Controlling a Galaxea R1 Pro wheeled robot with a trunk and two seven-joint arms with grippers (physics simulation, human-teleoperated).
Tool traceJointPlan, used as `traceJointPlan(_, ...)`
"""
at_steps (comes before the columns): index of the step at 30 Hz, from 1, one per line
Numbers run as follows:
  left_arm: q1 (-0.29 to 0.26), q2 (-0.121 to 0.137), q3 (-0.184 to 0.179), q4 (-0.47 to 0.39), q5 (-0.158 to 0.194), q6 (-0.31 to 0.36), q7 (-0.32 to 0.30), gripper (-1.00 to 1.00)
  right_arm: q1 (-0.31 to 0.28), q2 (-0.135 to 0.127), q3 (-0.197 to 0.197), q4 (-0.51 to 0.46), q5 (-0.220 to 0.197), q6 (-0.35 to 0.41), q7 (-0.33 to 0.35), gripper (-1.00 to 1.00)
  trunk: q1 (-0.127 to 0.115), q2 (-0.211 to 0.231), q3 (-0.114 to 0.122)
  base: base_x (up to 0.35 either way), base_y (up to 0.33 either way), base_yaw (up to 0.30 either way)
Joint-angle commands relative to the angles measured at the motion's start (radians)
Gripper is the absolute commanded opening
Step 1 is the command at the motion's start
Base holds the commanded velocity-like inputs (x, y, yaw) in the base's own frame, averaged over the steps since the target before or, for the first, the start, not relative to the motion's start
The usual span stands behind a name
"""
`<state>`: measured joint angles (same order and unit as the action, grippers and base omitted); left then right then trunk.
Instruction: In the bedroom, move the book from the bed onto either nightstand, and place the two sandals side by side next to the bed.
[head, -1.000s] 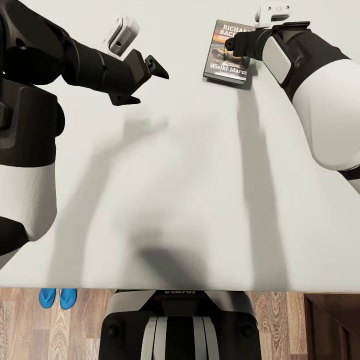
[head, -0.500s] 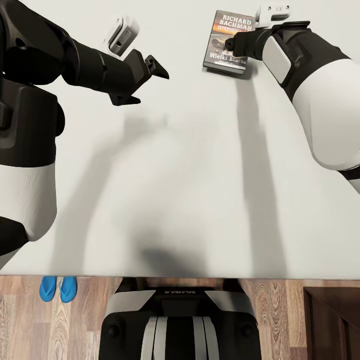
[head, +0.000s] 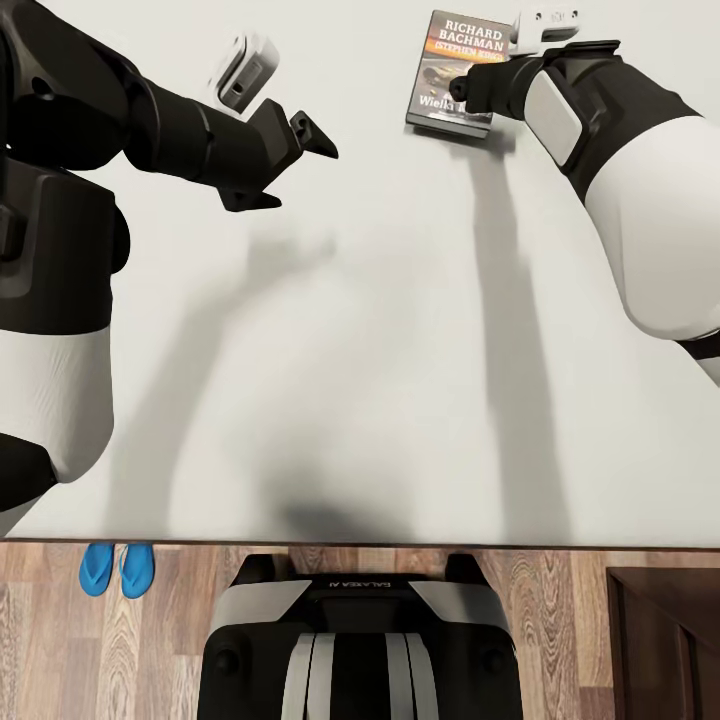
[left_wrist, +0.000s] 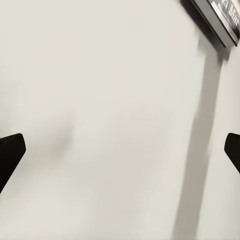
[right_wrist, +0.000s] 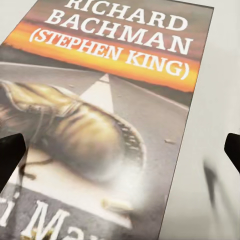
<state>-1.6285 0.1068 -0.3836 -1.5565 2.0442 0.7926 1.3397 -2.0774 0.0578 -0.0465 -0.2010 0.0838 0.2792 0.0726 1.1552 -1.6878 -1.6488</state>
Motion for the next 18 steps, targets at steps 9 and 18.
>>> traceJointPlan(9,-0.001,0.001,-0.001,-0.001,0.006,0.008,0.008,1.00,0.000,0.000,0.000,0.051,0.010,0.006,0.005,1.00,0.000,0.000,0.000,-0.118,-0.047,0.000)
traceJointPlan(18,-0.001,-0.001,-0.001,-0.001,0.006,0.008,0.008,1.00,-0.004,0.000,-0.001,0.050,0.010,0.007,0.005,1.00,0.000,0.000,0.000,-0.123,-0.052,0.000)
